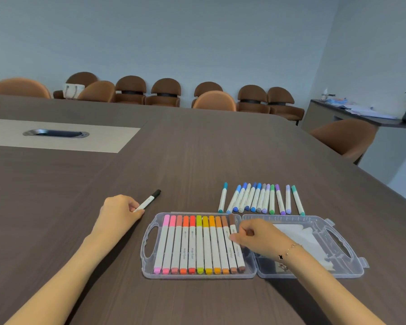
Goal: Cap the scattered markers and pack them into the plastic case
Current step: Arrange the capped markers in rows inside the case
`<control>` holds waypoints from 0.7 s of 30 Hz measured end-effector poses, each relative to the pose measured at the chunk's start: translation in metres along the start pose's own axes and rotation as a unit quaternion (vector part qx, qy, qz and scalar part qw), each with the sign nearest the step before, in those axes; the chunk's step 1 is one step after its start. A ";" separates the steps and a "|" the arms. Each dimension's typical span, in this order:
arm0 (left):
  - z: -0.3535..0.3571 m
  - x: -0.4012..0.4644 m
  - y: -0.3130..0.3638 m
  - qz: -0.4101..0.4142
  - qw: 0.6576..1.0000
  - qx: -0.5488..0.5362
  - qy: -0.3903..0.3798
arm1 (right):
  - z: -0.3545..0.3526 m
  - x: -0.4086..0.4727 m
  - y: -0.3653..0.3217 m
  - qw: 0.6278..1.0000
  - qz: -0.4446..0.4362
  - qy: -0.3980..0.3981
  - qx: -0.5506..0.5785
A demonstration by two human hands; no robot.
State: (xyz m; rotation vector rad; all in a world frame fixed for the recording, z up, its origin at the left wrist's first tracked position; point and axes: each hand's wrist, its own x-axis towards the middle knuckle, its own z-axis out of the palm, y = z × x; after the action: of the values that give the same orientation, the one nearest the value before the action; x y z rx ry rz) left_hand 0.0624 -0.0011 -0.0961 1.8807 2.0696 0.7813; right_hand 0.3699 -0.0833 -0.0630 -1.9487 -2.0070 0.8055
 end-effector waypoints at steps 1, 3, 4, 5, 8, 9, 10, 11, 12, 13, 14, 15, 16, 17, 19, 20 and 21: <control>0.000 -0.001 0.001 -0.001 1.000 -0.003 -0.002 | 0.001 0.001 0.001 1.000 -0.007 -0.006 -0.007; 0.000 0.000 0.003 -0.004 1.000 -0.021 -0.005 | 0.002 0.001 0.002 0.999 -0.021 -0.017 -0.019; -0.001 0.000 0.004 -0.007 0.999 -0.034 -0.006 | 0.002 0.001 0.003 0.999 -0.028 -0.021 -0.028; -0.001 0.000 0.004 -0.013 0.999 -0.050 -0.005 | 0.002 0.002 0.003 0.998 -0.034 -0.024 -0.039; -0.005 -0.001 0.004 -0.034 0.994 -0.104 0.001 | 0.001 -0.001 0.003 0.996 -0.050 -0.031 -0.065; -0.005 -0.001 0.005 -0.037 0.992 -0.117 0.001 | 0.002 -0.001 0.003 0.996 -0.053 -0.034 -0.065; -0.006 -0.002 0.006 -0.040 0.991 -0.130 -0.001 | 0.002 -0.001 0.003 0.996 -0.054 -0.037 -0.061; -0.007 -0.004 0.008 -0.040 0.988 -0.146 -0.003 | 0.002 -0.001 0.004 0.996 -0.055 -0.037 -0.059; -0.008 -0.006 0.013 -0.039 0.986 -0.164 -0.007 | 0.002 0.000 0.005 0.996 -0.054 -0.038 -0.062; -0.010 -0.010 0.020 -0.040 0.981 -0.187 -0.015 | 0.001 0.000 0.005 0.995 -0.051 -0.041 -0.070; -0.011 -0.014 0.029 -0.040 0.975 -0.216 -0.027 | -0.001 0.002 0.006 0.995 -0.047 -0.040 -0.078; -0.013 -0.019 0.040 -0.039 0.968 -0.243 -0.044 | -0.002 0.003 0.005 0.996 -0.045 -0.030 -0.076; -0.014 -0.025 0.052 -0.030 0.962 -0.265 -0.065 | -0.003 0.004 0.004 0.997 -0.049 -0.002 -0.053; -0.015 -0.031 0.064 -0.019 0.957 -0.278 -0.086 | -0.005 0.005 0.001 0.998 -0.056 0.041 -0.001; -0.010 -0.042 0.086 0.004 0.951 -0.284 -0.119 | -0.010 0.006 -0.009 0.981 -0.075 0.123 0.130; -0.006 -0.048 0.094 0.014 0.950 -0.282 -0.131 | -0.013 0.007 -0.014 0.972 -0.080 0.144 0.170; -0.001 -0.052 0.101 0.024 0.949 -0.280 -0.141 | -0.017 0.009 -0.019 0.969 -0.077 0.146 0.186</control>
State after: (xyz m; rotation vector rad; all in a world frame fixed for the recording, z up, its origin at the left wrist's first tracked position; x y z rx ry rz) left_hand 0.1552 -0.0492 -0.0512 1.6099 1.4379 0.9274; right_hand 0.3619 -0.0704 -0.0412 -1.5750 -1.6701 0.7432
